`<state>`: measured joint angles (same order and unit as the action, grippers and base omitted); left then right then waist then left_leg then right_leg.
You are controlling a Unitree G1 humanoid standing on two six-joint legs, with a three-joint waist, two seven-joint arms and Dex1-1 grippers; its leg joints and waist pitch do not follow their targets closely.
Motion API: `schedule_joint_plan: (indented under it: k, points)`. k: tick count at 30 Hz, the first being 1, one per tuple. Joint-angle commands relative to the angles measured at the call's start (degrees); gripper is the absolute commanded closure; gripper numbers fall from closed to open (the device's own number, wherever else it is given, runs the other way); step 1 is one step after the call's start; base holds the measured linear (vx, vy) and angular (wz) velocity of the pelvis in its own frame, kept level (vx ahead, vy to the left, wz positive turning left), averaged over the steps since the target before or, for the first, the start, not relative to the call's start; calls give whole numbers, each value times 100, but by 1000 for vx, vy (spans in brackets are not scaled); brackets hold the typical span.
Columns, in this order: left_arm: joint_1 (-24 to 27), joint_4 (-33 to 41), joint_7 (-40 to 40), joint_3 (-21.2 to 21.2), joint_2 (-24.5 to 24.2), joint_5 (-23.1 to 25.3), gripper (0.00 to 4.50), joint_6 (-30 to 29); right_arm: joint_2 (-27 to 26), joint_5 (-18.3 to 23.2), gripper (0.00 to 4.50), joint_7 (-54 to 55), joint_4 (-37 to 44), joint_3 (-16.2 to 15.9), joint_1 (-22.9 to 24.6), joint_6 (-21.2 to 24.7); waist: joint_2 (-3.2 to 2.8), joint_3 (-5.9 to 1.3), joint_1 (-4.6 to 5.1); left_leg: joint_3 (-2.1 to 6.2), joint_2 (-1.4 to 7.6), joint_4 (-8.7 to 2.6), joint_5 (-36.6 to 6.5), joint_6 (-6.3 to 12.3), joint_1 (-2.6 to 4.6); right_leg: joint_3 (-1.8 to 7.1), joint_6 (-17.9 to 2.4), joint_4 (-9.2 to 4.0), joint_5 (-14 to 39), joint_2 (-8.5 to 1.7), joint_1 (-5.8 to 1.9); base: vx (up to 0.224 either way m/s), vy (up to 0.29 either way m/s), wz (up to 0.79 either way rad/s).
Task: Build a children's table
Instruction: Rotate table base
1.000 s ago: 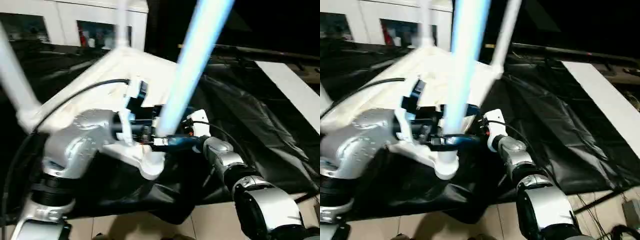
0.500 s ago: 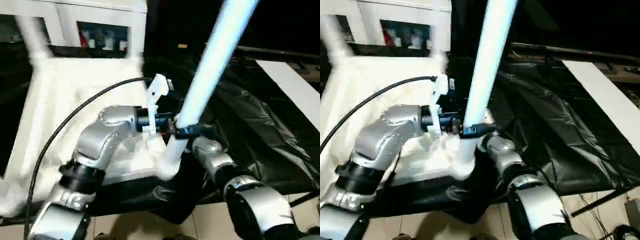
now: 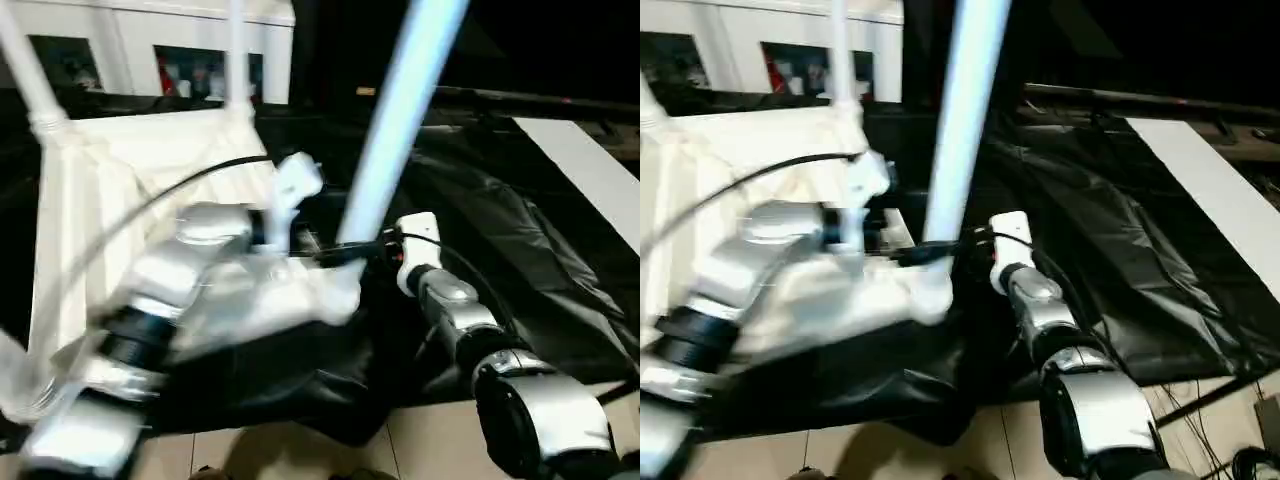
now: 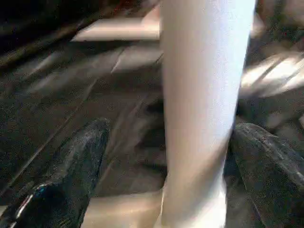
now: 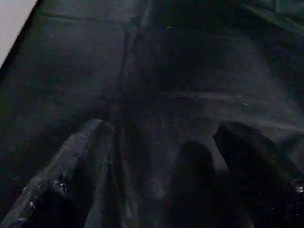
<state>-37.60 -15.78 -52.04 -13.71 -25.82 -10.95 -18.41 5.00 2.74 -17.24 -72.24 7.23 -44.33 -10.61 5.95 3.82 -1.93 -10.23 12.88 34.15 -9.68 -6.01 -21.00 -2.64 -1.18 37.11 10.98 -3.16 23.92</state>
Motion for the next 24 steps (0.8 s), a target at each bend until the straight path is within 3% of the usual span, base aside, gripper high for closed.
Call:
schedule_joint_plan:
  k: [1,7,10,11,12,14,15,17,18,23,24]
  points:
    - [137,-241,324,162,-127,296,2,-12,52,180,51,-255,307,92,106,-50,-151,-433,-33,-22,17,-355,-1244,-163,43,236,-1044,-422,814,-334,-331,0,0,0]
    - [366,-244,385,215,-361,386,2,-17,5,269,51,-680,858,11,423,53,-155,-436,-112,-40,39,-360,-996,-30,69,237,-1233,-383,338,-343,-322,0,0,0]
    - [603,212,68,258,-305,-25,2,-380,31,254,51,-973,1214,-128,647,176,-155,-433,-145,-44,44,-369,-1020,-57,75,245,-1224,-388,433,-356,-319,0,0,0]
    - [642,309,14,250,-285,-107,2,-480,50,238,51,-997,1249,-148,671,195,-117,-424,-157,-46,53,-373,-1044,-71,74,245,-1223,-391,541,-364,-315,0,0,0]
    - [784,655,-160,184,-221,-343,2,-816,134,172,51,-1074,1385,-221,758,263,-133,-416,-166,-48,56,-378,-1118,-115,86,243,-1220,-403,684,-366,-301,0,0,0]
    - [847,809,-187,103,-206,-355,2,-945,191,139,51,-1101,1458,-254,802,292,-143,-395,-167,-55,47,-382,-1303,-154,96,249,-1152,-450,951,-356,-271,0,0,0]
    - [847,809,-187,103,-206,-355,2,-945,191,139,51,-1101,1458,-254,802,292,-123,-395,-158,-37,42,-391,-1353,-179,70,242,-1070,-461,1119,-358,-297,0,0,0]
    - [966,1023,-178,-194,-236,-145,2,-1027,425,18,51,-1245,1620,-379,860,415,-134,-393,-139,-31,40,-389,-1409,-202,76,244,-978,-479,1269,-355,-292,0,0,0]
    - [989,1050,-153,-265,-247,-62,29,-1020,496,-9,51,-1308,1682,-415,878,461,-127,-391,-139,-28,42,-390,-1415,-199,76,241,-945,-488,1293,-345,-295,0,0,0]
    - [1055,1052,-36,-602,-308,370,57,-1130,974,-141,51,-1792,2455,-593,1173,895,-81,-418,-130,-37,11,-355,-1057,-86,21,248,-848,-470,1012,-323,-333,0,0,0]
    - [1080,1079,-63,-678,-344,431,82,-1173,1087,-173,51,-1889,2619,-622,1258,973,-79,-419,-134,-35,15,-349,-1011,-58,23,246,-853,-471,936,-315,-339,0,0,0]
